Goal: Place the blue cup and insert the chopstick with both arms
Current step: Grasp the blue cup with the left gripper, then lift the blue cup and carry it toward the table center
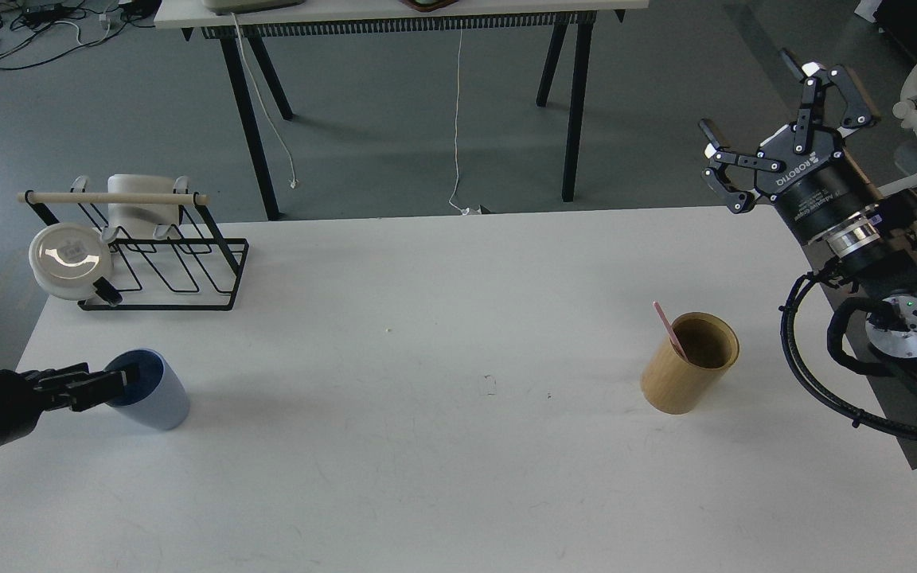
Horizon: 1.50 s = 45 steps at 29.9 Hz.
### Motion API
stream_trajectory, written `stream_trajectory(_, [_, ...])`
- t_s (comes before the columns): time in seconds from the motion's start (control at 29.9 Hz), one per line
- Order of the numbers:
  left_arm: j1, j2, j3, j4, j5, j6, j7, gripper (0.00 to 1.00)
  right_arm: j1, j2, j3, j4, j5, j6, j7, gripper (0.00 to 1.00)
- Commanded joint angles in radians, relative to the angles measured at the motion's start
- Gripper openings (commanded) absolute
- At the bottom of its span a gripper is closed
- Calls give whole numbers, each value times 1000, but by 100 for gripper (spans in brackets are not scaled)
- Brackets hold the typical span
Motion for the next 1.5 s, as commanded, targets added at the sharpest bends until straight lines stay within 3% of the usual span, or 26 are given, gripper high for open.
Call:
stream_trajectory(0.0, [2, -1, 0, 1, 33, 18, 0, 67, -3, -1, 0, 0, 1, 0, 0, 100])
stream_trajectory(0.37, [17, -1, 2, 1, 50, 32, 0, 26, -13, -1, 0, 1, 1, 0, 0, 100])
stream_trajectory(0.5, [17, -1, 2, 1, 78, 32, 0, 6, -21, 0, 0, 1, 1, 0, 0, 100])
stream_trajectory(0.6, [12, -2, -1, 0, 95, 32, 0, 1, -27, 0, 0, 1, 1, 0, 2, 100])
stream_trajectory(0.87, [2, 8, -7, -19, 95, 30, 0, 0, -30, 3, 2, 0, 1, 0, 2, 100])
stream_trajectory(1.0, [-35, 83, -14, -149, 95, 16, 0, 0, -30, 5, 18, -3, -1, 0, 2, 100])
stream_trajectory(1.1, [-122, 134, -12, -276, 99, -57, 0, 0, -27, 5, 43, -31, -1, 0, 0, 100])
stream_trajectory(1.2, [-259, 120, -14, -364, 163, -195, 0, 0, -19, 8, 69, -67, -1, 0, 0, 100])
stream_trajectory(1.37, [-487, -57, -3, -394, 288, -417, 0, 1, -16, 5, 83, -109, -1, 0, -1, 100])
stream_trajectory(1.47, [-589, -189, 23, -365, 334, -485, 0, 1, -16, 3, 83, -132, -1, 0, -1, 100])
